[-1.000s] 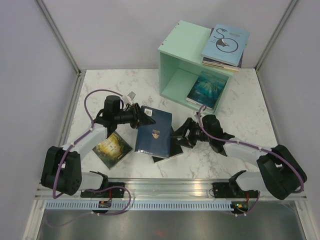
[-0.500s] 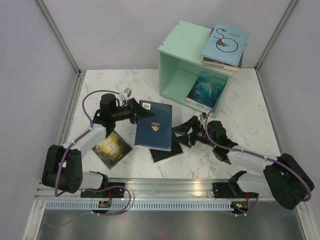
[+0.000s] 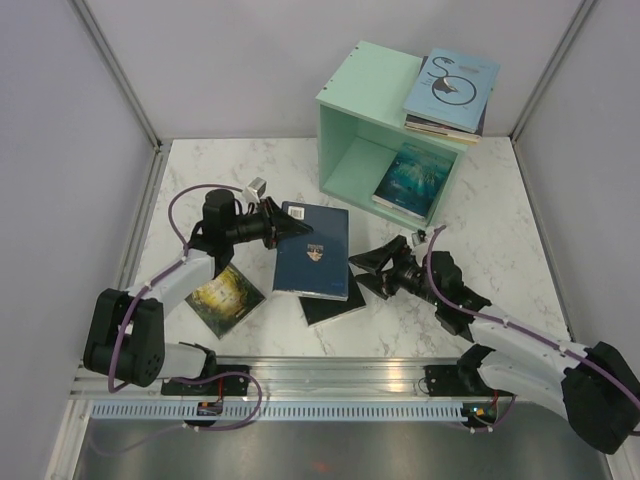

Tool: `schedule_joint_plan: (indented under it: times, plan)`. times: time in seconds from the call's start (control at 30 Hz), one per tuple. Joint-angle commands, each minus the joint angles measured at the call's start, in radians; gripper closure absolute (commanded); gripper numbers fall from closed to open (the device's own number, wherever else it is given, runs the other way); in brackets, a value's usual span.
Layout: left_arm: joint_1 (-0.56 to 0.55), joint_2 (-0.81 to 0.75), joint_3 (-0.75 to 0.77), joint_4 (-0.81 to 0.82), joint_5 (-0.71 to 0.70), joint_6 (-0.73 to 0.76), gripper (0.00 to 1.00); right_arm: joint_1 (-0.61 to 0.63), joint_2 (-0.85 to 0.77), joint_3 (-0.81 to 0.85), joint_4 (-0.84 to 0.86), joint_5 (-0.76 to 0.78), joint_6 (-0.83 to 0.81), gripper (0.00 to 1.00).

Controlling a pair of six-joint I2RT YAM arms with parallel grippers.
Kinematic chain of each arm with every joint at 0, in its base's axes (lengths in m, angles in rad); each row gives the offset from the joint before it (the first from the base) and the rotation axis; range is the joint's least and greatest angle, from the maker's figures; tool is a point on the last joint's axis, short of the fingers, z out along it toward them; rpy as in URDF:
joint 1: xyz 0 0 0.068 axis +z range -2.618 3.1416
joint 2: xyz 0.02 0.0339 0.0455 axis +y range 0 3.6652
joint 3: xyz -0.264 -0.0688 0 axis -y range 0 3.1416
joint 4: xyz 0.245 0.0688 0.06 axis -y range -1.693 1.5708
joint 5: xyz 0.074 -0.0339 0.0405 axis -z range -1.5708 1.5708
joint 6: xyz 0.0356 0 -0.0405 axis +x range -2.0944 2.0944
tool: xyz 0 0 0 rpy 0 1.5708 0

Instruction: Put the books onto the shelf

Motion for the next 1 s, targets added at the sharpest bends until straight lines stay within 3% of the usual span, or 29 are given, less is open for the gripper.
schedule_joint_plan:
  times: [0.0, 0.13, 0.63, 0.73, 0.97]
  plan:
    - [-0.012, -0.011, 0.034, 0.031, -0.106, 0.01, 0.98, 0.039, -0.135, 0.033, -0.002, -0.008, -0.031, 0.21]
    - [-0.012, -0.019, 0.032, 0.029, -0.112, 0.01, 0.98, 0.039, -0.212, 0.014, -0.041, 0.015, -0.019, 0.21]
    - [-0.012, -0.037, 0.045, 0.086, -0.112, -0.055, 0.98, 0.04, -0.159, 0.061, -0.102, -0.023, -0.051, 0.21]
    - [-0.012, -0.039, 0.029, 0.156, -0.111, -0.122, 0.98, 0.04, -0.146, 0.034, -0.055, -0.04, -0.024, 0.21]
    - [-0.021, -0.002, -0.037, 0.38, -0.094, -0.233, 0.98, 0.066, -0.009, 0.036, 0.28, -0.131, 0.044, 0.25]
